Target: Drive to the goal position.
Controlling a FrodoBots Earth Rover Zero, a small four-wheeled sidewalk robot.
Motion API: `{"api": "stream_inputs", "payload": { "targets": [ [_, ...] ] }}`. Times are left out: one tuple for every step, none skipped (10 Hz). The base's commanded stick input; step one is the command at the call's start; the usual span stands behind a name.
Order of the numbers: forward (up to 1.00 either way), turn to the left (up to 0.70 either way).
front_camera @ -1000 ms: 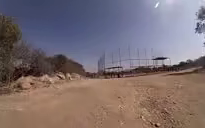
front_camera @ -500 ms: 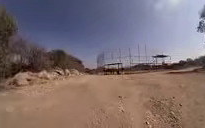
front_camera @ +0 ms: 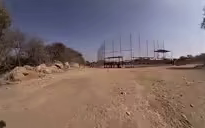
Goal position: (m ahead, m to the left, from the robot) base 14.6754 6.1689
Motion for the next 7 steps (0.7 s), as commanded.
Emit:
{"api": "stream_inputs", "payload": {
  "targets": [
    [0.5, 0.0],
    [0.5, 0.22],
    [0.5, 0.46],
    [0.5, 0.5],
    [0.5, 0.25],
    [0.5, 0.0],
    [0.5, 0.0]
  ]
}}
